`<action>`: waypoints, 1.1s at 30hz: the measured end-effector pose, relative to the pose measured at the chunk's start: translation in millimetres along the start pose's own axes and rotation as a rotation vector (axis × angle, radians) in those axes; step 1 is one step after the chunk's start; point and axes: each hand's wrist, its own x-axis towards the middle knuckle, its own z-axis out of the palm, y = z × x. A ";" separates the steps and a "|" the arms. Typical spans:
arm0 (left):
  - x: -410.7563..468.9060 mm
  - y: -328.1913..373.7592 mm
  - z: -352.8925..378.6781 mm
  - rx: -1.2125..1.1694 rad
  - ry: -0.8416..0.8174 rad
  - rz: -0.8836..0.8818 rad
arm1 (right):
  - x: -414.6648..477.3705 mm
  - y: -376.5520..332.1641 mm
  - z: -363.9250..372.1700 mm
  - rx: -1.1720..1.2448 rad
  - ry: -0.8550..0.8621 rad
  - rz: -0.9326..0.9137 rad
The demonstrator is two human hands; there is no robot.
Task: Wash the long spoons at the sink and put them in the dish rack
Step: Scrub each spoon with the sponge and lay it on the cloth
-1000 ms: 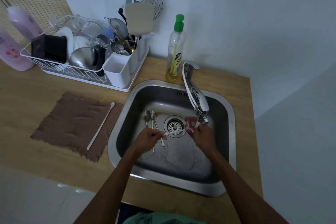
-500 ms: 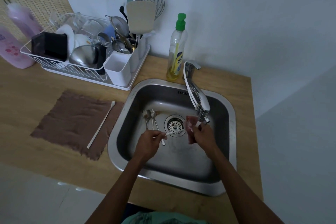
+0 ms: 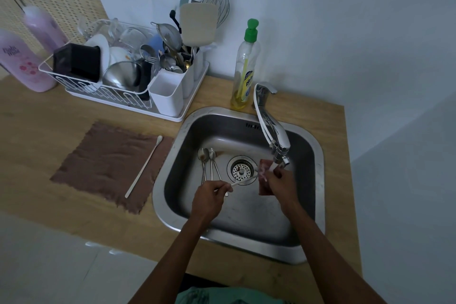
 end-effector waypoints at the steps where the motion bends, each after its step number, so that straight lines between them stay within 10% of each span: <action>1: -1.1 0.7 0.1 -0.005 -0.006 0.001 | -2.1 -1.4 -0.1 -0.003 0.003 -0.004; 12: -8.4 2.3 3.3 0.019 -0.013 0.039 | -18.7 0.3 4.8 -0.206 0.148 -0.169; 20: -16.1 -4.1 -4.8 0.015 0.006 0.018 | -20.4 -10.6 -11.2 -0.302 -0.067 -0.206; 33: -31.2 -24.5 -67.2 -0.025 0.273 -0.091 | -35.5 -7.0 -25.7 0.009 -0.008 -0.082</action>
